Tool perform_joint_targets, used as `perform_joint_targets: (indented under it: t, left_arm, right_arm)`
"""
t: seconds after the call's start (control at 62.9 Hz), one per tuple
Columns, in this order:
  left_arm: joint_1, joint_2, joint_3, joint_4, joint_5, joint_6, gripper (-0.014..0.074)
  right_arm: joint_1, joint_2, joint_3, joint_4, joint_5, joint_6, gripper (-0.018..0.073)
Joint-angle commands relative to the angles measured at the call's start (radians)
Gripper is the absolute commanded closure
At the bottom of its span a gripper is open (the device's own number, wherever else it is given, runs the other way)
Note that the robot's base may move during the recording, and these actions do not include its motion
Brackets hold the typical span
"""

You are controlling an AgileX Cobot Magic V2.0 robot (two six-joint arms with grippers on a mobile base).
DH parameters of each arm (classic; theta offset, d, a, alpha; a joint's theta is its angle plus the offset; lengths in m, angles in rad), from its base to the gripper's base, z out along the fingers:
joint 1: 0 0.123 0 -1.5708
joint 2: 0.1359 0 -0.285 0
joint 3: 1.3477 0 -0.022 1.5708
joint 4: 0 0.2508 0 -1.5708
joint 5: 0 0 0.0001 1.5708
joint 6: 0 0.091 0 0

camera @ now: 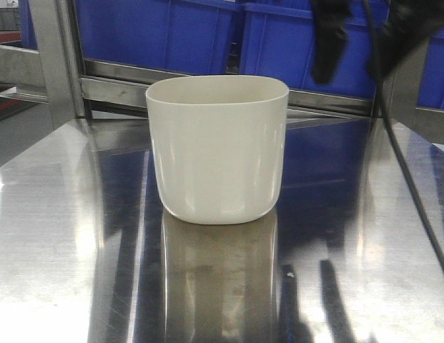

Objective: Move white bin to right shelf second layer
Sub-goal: 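Lower the right gripper onto the white bin's rim and close it, then lift the white bin off the table with the right gripper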

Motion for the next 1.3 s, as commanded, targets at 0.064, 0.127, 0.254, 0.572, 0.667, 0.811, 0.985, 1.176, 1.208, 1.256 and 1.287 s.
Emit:
perform_joint_targets:
  t: [0.064,0.127,0.254,0.572,0.667,0.811,0.985,1.176,1.208,1.256,1.287]
  left_arm:
    - [-0.008,-0.013,0.028,-0.001,-0.087,-0.005,0.0512]
    - [-0.008,-0.013,0.028,-0.001,-0.087,-0.005,0.0512]
    - [-0.008,-0.013,0.028,-0.001,-0.087,-0.005,0.0512]
    - [-0.008,-0.013,0.028,-0.001,-0.087,-0.005,0.0512]
    - [-0.008,-0.013,0.028,-0.001,-0.087,-0.005,0.0512]
    - [-0.008,-0.013,0.028,-0.001,-0.087,-0.005,0.0512]
    - [-0.008,-0.013,0.028,-0.001,-0.087,-0.005,0.0512]
    - [-0.008,-0.013,0.028,-0.001,-0.087,-0.005,0.0512]
    - [-0.008,-0.013,0.028,-0.001,-0.087,-0.005,0.0512]
    - [-0.008,-0.013,0.028,-0.001,-0.087,-0.005,0.0512]
    - [-0.008,-0.013,0.028,-0.001,-0.087,-0.005,0.0512]
  right_arm:
    - [0.023,0.034,-0.176,-0.011,0.050,0.001,0.0145]
    - [0.029,0.065,-0.224,-0.010,0.069,0.001,0.0145]
    - [0.030,0.123,-0.276,0.003,0.087,0.001,0.0145]
    - [0.016,0.218,-0.291,0.048,0.084,0.001,0.0145]
    - [0.010,0.239,-0.291,0.069,0.081,0.001,0.0145]
    - [-0.008,0.248,-0.286,0.086,0.061,0.001,0.0145]
    - [-0.022,0.262,-0.285,0.084,0.062,0.001,0.0151]
    - [-0.024,0.268,-0.284,0.084,0.063,0.001,0.0263]
    - [-0.024,0.268,-0.284,0.084,0.064,0.001,0.0307]
    - [-0.024,0.268,-0.284,0.084,0.066,0.001,0.0379]
    - [-0.024,0.268,-0.284,0.084,0.069,0.001,0.0454]
